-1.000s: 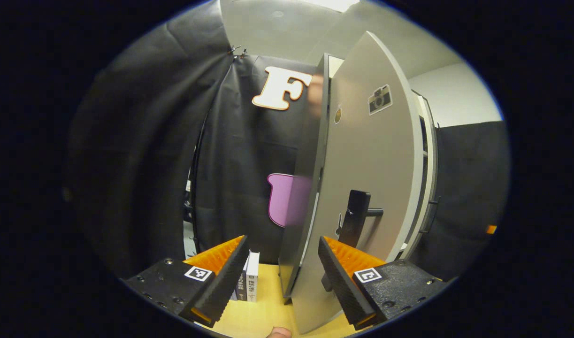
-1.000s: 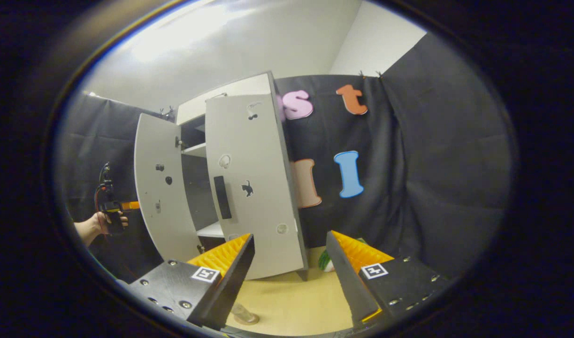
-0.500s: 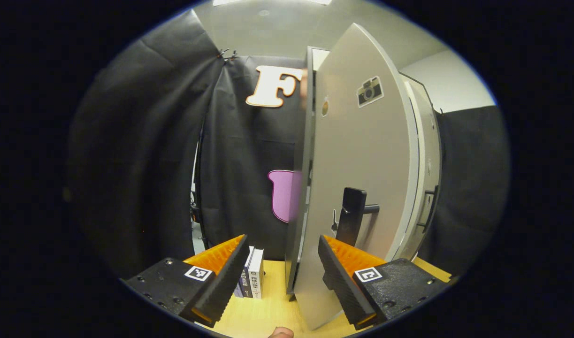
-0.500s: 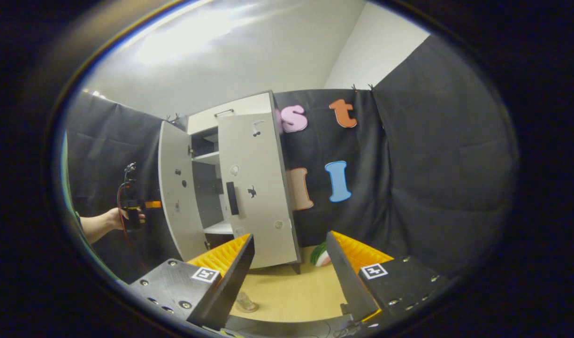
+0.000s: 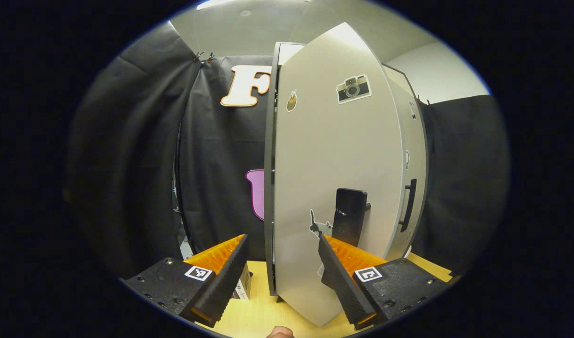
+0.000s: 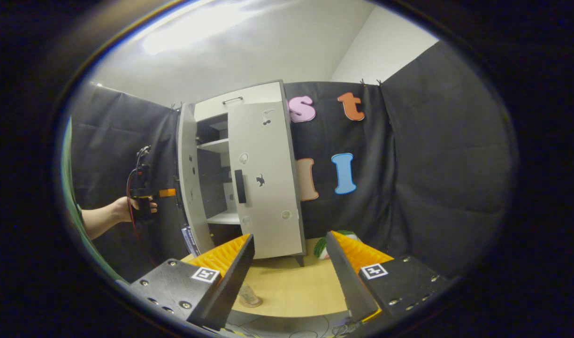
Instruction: Grasp the bottle in the cabinet with the left hand and place it on the coaster, then close the right door with the right hand and the left door with the left hand.
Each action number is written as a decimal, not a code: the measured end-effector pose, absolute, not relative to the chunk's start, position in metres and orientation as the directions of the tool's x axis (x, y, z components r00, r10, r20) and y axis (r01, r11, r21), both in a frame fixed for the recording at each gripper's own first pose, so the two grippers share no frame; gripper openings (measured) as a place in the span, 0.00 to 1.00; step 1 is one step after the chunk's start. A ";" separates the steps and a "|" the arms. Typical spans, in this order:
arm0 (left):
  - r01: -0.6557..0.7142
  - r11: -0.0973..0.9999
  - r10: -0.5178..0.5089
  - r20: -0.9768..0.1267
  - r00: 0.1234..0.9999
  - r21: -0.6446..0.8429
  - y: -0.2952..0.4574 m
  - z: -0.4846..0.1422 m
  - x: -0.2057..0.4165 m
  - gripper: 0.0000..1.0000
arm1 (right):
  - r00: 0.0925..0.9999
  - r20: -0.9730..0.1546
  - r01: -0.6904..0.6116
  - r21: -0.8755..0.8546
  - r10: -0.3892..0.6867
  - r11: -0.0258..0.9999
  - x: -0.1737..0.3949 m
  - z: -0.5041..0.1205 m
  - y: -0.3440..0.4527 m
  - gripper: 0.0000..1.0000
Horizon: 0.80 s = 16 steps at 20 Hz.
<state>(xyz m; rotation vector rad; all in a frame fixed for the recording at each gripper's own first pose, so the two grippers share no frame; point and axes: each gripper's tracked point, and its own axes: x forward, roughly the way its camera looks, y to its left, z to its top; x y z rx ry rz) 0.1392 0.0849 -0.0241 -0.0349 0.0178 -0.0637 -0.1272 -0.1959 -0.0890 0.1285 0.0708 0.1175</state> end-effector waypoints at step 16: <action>0.185 0.980 -0.187 -0.014 0.982 -0.075 0.041 -0.037 0.173 0.90 | 0.989 -0.102 -0.099 0.107 0.110 0.989 -0.104 -0.099 -0.150 0.94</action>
